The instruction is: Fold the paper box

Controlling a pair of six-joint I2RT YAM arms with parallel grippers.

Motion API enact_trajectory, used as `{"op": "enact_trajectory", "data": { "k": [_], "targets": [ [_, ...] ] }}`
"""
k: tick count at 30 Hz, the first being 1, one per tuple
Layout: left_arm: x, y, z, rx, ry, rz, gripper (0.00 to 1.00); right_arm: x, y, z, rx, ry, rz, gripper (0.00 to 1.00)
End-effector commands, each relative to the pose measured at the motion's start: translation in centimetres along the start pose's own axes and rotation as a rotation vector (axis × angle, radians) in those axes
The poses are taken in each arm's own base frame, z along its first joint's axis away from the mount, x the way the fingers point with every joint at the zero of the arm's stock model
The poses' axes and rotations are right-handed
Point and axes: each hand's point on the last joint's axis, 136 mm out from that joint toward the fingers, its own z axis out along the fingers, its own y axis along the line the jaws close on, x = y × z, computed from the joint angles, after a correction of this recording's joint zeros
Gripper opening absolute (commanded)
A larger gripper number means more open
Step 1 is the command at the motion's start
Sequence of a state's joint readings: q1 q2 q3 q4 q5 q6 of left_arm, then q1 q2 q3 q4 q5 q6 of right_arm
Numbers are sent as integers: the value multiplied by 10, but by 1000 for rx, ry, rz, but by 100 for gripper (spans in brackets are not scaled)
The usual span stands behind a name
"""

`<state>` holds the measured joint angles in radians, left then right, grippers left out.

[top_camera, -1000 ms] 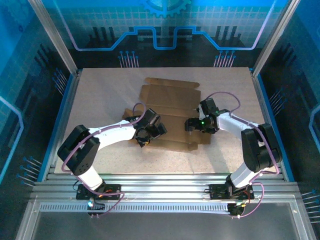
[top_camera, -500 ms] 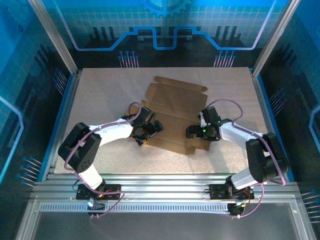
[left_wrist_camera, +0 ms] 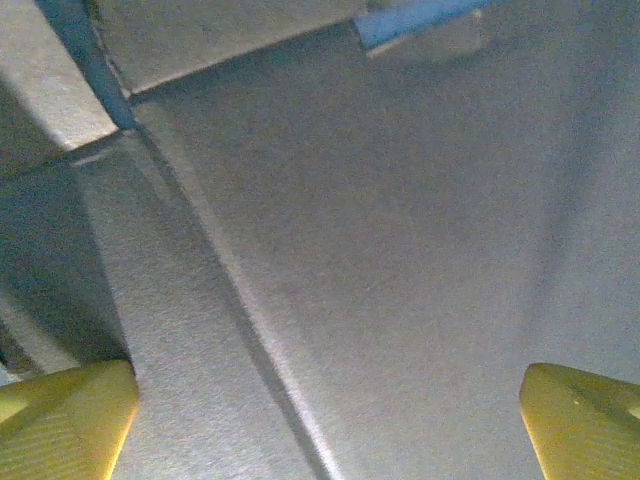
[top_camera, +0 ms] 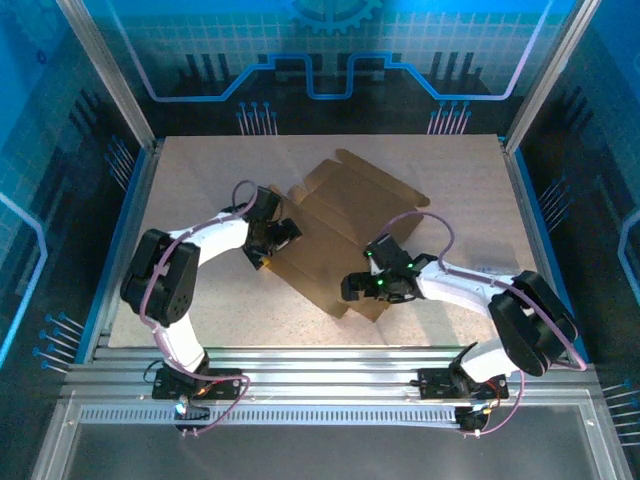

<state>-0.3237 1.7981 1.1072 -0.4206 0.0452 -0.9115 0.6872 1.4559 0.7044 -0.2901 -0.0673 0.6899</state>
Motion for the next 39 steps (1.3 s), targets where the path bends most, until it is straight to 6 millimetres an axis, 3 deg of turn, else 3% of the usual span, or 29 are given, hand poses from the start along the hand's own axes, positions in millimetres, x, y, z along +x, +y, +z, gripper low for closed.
{"op": "enact_trajectory", "data": {
  "k": [1, 5, 9, 14, 20, 27, 35, 39],
  "targets": [
    [-19, 4, 8, -63, 0, 58, 99, 19, 29, 11, -7, 42, 26, 100],
    [-43, -14, 4, -16, -37, 70, 99, 28, 82, 15, -71, 44, -64, 100],
    [-54, -30, -16, 35, -79, 104, 99, 28, 127, 12, -143, 43, -160, 100],
    [-39, -31, -45, 114, -93, 115, 99, 11, 132, -5, -147, -7, -218, 100],
    [4, -17, -62, 127, -64, 137, 99, -25, 96, -36, -82, -67, -246, 100],
    [66, -14, -62, 147, -11, 117, 99, -88, 25, -63, -24, -133, -163, 100],
    [112, -26, -43, 182, 10, 93, 99, -164, -41, -59, 17, -173, -45, 100],
    [122, -35, -33, 160, 34, 104, 99, -190, -66, -41, 36, -147, 10, 100]
  ]
}}
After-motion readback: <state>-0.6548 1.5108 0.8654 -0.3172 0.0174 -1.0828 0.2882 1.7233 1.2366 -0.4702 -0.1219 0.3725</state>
